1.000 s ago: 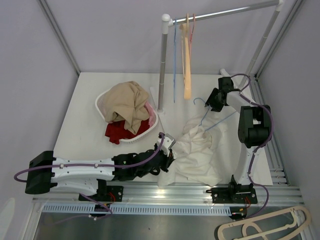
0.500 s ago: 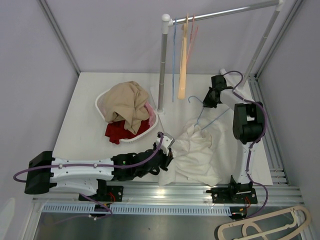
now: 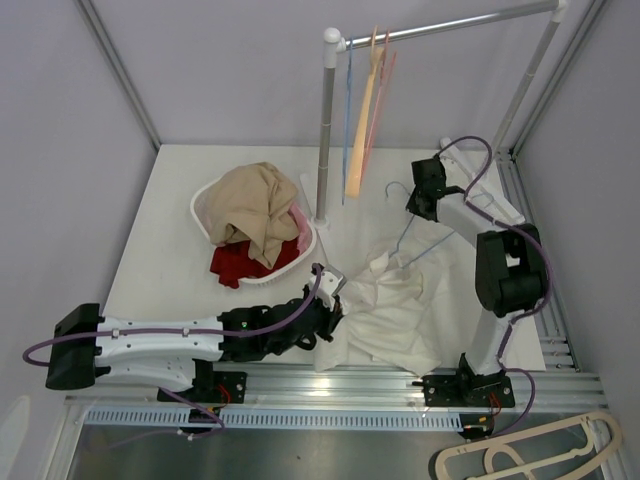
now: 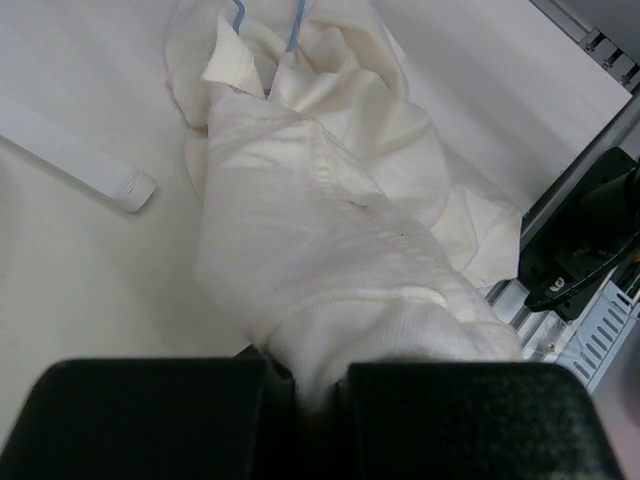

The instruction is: Remove the t-shirt from the hanger

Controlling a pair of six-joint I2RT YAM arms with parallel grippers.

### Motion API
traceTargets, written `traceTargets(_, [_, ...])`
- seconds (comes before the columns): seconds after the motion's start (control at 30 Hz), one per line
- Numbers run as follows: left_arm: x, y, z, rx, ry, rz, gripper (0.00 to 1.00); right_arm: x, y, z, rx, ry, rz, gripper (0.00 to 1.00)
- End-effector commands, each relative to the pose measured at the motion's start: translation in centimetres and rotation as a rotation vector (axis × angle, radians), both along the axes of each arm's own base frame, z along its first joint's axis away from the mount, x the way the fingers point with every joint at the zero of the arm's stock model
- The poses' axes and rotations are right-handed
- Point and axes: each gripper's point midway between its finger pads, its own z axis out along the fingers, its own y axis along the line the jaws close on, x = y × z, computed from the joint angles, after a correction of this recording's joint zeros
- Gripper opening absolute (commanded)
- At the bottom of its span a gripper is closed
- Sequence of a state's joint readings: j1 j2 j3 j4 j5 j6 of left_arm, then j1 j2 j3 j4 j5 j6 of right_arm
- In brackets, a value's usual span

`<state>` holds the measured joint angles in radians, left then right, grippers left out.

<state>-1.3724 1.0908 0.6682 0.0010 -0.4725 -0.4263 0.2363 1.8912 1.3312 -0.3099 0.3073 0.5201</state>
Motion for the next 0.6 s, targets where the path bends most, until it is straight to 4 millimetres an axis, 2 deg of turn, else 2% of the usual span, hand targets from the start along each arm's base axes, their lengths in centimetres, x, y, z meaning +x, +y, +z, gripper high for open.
traceTargets(0.0, [0.4, -0.1, 2.4, -0.059, -0.023, 0.029, 0.02, 1.8, -1.5, 9.9, -0.073, -0.312, -0.107, 0.00])
traceTargets(0.07, [0.3, 0.2, 1.8, -0.034, -0.011, 0.030, 0.02, 1.6, -1.9, 12.2, -0.111, -0.379, -0.135, 0.00])
traceTargets(0.1, [0.3, 0.2, 1.9, -0.041, -0.007, 0.032, 0.02, 1.2, -1.5, 14.1, -0.111, -0.434, -0.135, 0.00])
traceTargets(0.17, [0.5, 0.4, 2.1, -0.037, -0.001, 0.040, 0.02, 0.5, -2.1, 16.0, -0.159, -0.480, -0.167, 0.00])
traceTargets(0.2, [0.5, 0.4, 2.4, -0.046, 0.011, 0.034, 0.02, 0.0, -2.0, 17.6, -0.156, -0.520, -0.167, 0.00])
traceTargets(0.27, [1.5, 1.1, 2.9, -0.062, 0.028, 0.065, 0.01, -0.4, -2.3, 19.1, -0.158, -0.558, -0.178, 0.00])
traceTargets(0.3, [1.9, 1.8, 2.8, -0.047, 0.032, 0.081, 0.01, -0.7, -2.7, 19.8, -0.169, -0.570, -0.192, 0.00])
traceTargets(0.33, [3.1, 3.0, 4.2, -0.079, 0.024, 0.123, 0.01, -1.2, -3.0, 21.1, -0.168, -0.599, -0.203, 0.00])
traceTargets(0.4, [4.1, 5.1, 4.6, -0.054, 0.024, 0.171, 0.01, -1.9, -3.9, 23.1, -0.192, -0.633, -0.230, 0.00])
traceTargets(0.43, [5.2, 6.8, 6.4, -0.082, -0.003, 0.214, 0.01, -2.5, -4.2, 24.6, -0.191, -0.666, -0.243, 0.00])
traceTargets(0.5, [6.2, 8.8, 9.7, -0.113, -0.037, 0.263, 0.01, -3.2, -5.1, 26.9, -0.201, -0.724, -0.283, 0.00])
traceTargets(0.53, [6.9, 10.7, 9.9, -0.070, -0.048, 0.305, 0.01, -3.8, -5.8, 28.0, -0.210, -0.753, -0.320, 0.00])
traceTargets(0.57, [7.1, 11.7, 14.4, -0.145, -0.092, 0.321, 0.01, -4.6, -6.2, 29.4, -0.208, -0.785, -0.338, 0.00])
